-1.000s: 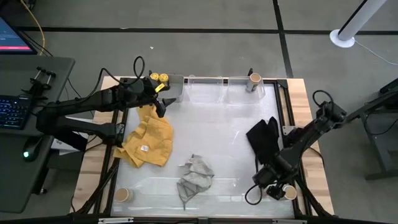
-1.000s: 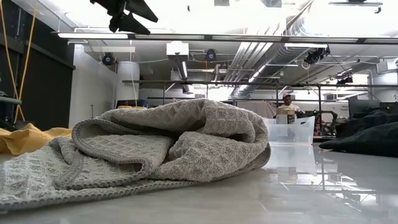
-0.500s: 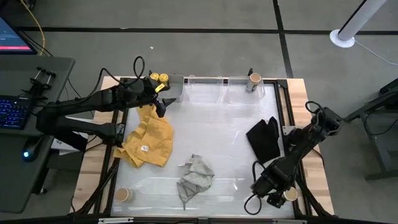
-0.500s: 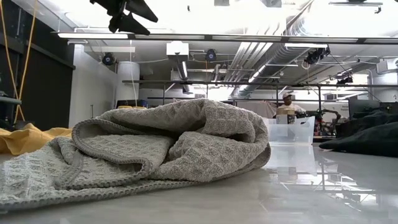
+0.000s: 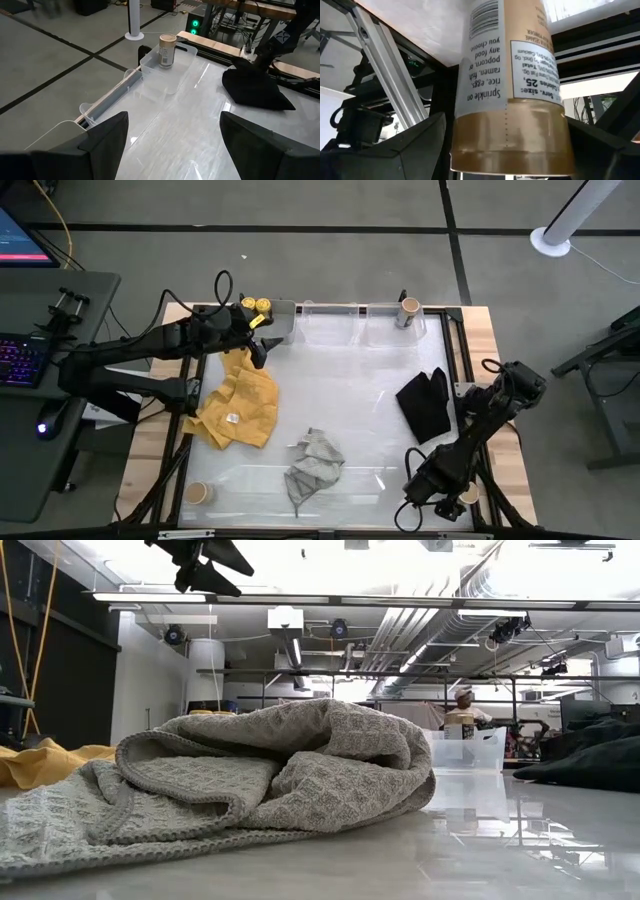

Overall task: Sort spices by type
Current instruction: Put the right gold seasoning bottle into the right transparent bin, then put the bottom transparent bottle into the left transparent bin

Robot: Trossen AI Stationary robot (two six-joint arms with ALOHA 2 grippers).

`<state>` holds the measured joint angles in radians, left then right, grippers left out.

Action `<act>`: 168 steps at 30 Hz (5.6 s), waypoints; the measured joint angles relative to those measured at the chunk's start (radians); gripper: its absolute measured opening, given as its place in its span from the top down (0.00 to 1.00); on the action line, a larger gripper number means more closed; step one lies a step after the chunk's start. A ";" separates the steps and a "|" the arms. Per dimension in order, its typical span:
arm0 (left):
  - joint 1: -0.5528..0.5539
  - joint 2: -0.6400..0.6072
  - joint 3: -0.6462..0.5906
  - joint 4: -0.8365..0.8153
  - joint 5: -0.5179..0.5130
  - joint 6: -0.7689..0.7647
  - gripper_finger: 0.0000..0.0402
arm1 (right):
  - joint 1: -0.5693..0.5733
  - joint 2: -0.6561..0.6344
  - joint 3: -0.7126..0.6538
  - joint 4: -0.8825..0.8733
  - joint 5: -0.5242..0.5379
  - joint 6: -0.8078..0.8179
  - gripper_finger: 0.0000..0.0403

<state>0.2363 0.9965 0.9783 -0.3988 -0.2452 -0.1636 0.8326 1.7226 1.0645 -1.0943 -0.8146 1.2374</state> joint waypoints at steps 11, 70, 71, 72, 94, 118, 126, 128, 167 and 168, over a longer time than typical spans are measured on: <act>0.000 0.000 0.000 0.000 -0.004 0.000 0.25 | -0.003 -0.011 0.000 -0.016 0.005 -0.040 0.33; -0.001 0.000 0.000 0.001 0.030 -0.016 0.25 | -1.769 0.157 0.545 -0.471 0.781 -0.851 0.24; -0.002 0.000 0.000 0.001 0.030 -0.016 0.25 | -1.770 0.157 0.545 -0.475 0.781 -0.849 0.23; -0.002 0.000 0.000 0.001 0.030 -0.017 0.25 | -1.770 0.157 0.545 -0.475 0.783 -0.846 0.23; -0.001 -0.015 0.000 0.000 0.030 -0.003 0.25 | -1.735 -0.089 0.545 -0.476 0.681 -0.979 0.20; -0.001 -0.015 0.000 0.000 0.023 -0.026 0.25 | -0.157 -0.568 -0.163 0.162 0.573 0.355 0.20; -0.002 -0.015 0.000 0.000 0.022 -0.026 0.25 | -0.064 -0.251 -0.048 0.184 0.572 0.208 0.20; -0.002 -0.015 0.000 0.000 0.022 -0.026 0.25 | -0.062 -0.193 -0.013 0.165 0.571 0.177 0.20; -0.001 -0.015 0.000 0.000 0.022 -0.043 0.25 | -0.499 -0.138 0.267 -0.120 0.957 -0.504 0.55; -0.002 -0.015 0.000 0.000 0.022 -0.045 0.25 | -0.568 -0.127 0.290 -0.079 0.997 -0.578 0.55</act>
<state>0.2348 0.9817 0.9784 -0.3988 -0.2234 -0.2086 0.2643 1.5960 1.3549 -1.1736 0.1819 0.6597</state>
